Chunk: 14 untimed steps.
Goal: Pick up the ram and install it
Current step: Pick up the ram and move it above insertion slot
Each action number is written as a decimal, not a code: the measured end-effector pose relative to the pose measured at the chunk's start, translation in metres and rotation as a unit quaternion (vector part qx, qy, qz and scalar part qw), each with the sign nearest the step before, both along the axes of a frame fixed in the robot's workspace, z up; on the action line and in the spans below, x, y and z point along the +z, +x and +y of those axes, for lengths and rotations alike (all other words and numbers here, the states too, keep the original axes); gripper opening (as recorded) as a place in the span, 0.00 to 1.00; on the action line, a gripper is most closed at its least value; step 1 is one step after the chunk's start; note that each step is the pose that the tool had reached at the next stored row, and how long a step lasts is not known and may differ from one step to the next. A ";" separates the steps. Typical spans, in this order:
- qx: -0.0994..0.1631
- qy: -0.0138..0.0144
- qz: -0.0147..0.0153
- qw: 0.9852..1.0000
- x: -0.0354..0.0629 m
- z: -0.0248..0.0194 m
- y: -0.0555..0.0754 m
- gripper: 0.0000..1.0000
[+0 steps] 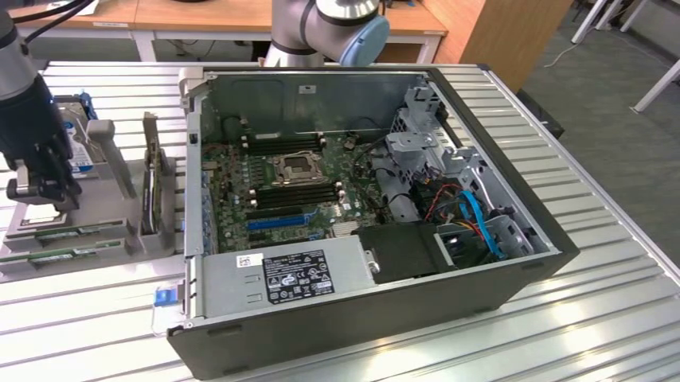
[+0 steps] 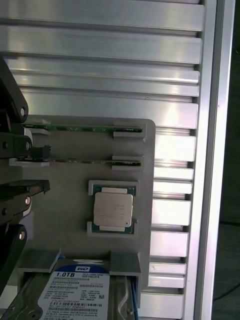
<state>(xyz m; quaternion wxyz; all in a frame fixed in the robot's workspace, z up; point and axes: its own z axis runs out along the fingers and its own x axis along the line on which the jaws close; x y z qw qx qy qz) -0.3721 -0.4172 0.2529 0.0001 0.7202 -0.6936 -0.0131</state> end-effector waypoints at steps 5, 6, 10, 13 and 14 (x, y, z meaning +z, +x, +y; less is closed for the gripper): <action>0.000 0.000 0.000 1.000 0.0000 -0.0053 -0.002 0.31; 0.000 0.000 0.000 1.000 0.0000 -0.0064 -0.002 0.31; 0.000 0.000 0.000 1.000 0.0000 -0.0106 -0.003 0.31; 0.000 0.000 0.000 1.000 0.0000 -0.0139 -0.003 0.31; 0.000 0.000 0.000 1.000 0.0000 -0.0151 -0.003 0.31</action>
